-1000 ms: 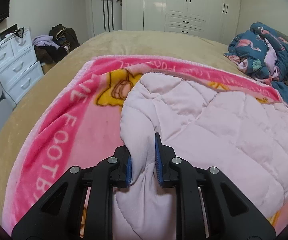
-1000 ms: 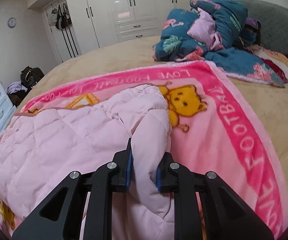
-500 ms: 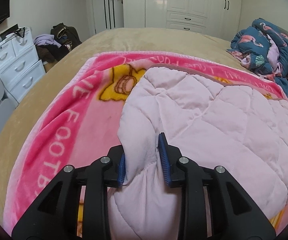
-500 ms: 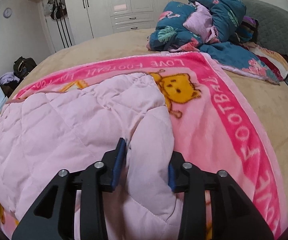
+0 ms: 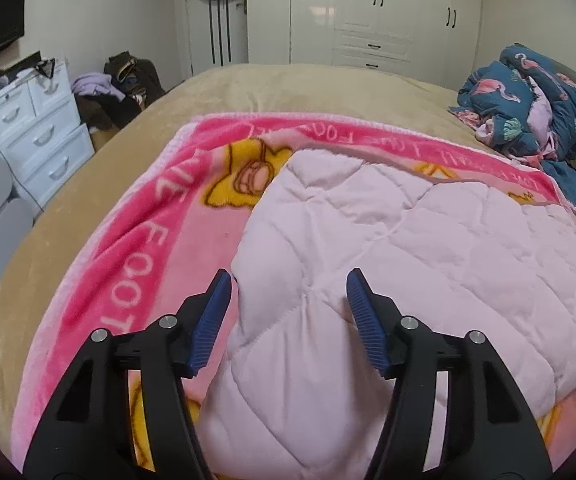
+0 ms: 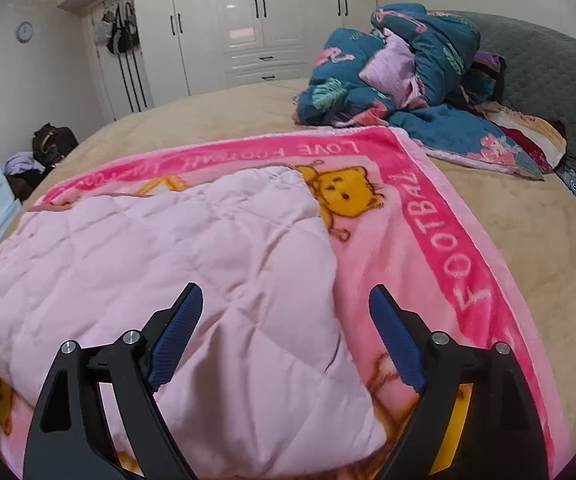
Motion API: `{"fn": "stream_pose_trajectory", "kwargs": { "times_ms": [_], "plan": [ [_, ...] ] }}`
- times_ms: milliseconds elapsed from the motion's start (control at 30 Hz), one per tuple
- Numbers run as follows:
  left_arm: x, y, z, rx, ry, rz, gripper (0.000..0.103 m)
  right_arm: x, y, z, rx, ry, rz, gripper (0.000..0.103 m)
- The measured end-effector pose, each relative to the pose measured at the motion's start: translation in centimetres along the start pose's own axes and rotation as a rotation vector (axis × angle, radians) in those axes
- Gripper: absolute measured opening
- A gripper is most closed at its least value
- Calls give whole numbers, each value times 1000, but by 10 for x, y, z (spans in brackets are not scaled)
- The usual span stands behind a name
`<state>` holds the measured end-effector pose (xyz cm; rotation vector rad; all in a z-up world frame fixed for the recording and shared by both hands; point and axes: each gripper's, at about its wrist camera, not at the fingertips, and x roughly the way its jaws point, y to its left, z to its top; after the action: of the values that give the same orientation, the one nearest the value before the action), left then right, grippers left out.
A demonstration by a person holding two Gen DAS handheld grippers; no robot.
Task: Fold large clothes
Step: 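Press the folded edge with both grippers, then open them, then move both grippers to the folded edge of the jacket and slide under it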
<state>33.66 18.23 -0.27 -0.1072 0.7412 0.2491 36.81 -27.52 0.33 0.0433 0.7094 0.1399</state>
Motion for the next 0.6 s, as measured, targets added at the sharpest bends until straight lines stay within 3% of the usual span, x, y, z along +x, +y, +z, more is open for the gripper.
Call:
{"fn": "stream_pose_trajectory", "kwargs": {
  "times_ms": [67,200,300,600],
  "plan": [
    [-7,-2,0,8,-8,-2,61,-7,3,0,4,-12,10,96],
    [-18,-5,-1,11,-16,-13,72,-18,8,1,6,-5,45,97],
    [-26,-7,-1,6,-16,-26,94,-25,14,2,-5,2,62,97],
    [-56,-10,-5,6,-33,-51,94,-51,23,0,-23,-10,81,99]
  ]
}}
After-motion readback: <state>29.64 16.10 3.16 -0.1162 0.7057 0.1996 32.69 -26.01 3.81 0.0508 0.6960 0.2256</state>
